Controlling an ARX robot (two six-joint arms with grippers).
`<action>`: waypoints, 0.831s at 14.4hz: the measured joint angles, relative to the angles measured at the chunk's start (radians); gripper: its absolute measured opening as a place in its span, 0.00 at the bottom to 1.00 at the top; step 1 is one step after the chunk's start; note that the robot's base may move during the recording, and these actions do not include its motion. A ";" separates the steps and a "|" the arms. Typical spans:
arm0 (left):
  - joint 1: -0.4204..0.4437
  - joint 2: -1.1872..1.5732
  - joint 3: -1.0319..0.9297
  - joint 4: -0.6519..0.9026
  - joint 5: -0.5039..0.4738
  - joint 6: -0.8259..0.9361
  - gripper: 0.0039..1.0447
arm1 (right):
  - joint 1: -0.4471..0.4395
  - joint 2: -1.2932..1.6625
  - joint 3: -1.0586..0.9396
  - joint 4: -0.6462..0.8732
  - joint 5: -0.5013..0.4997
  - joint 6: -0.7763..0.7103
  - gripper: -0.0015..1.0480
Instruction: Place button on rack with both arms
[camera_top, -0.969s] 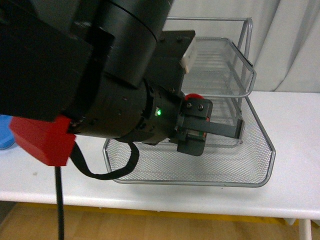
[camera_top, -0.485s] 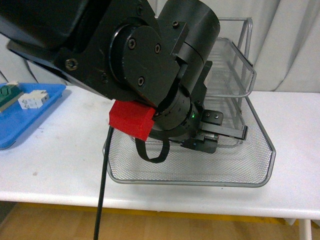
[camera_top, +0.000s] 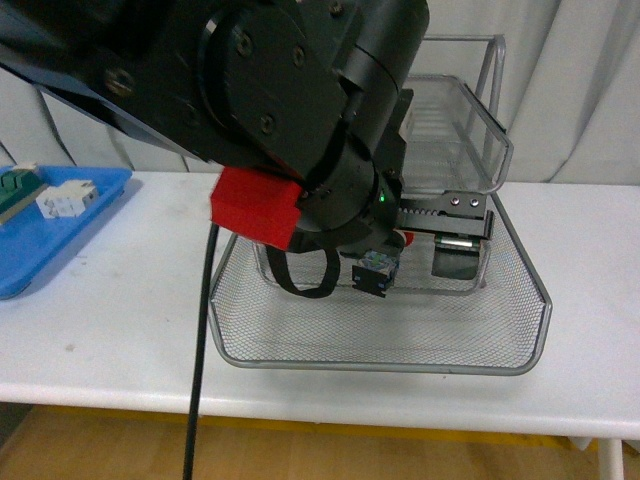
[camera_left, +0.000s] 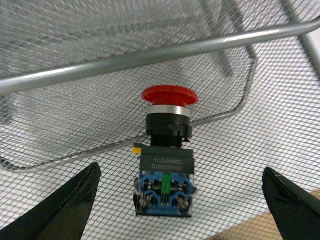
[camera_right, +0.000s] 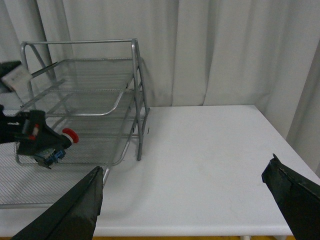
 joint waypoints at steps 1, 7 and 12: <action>-0.003 -0.066 -0.058 0.049 -0.002 -0.001 0.93 | 0.000 0.000 0.000 0.000 0.000 0.000 0.94; 0.006 -0.566 -0.552 0.429 -0.217 0.109 0.84 | 0.000 0.000 0.000 0.000 -0.001 0.000 0.94; 0.382 -1.337 -1.114 0.371 -0.130 0.195 0.27 | 0.000 0.000 0.000 0.000 -0.003 0.000 0.94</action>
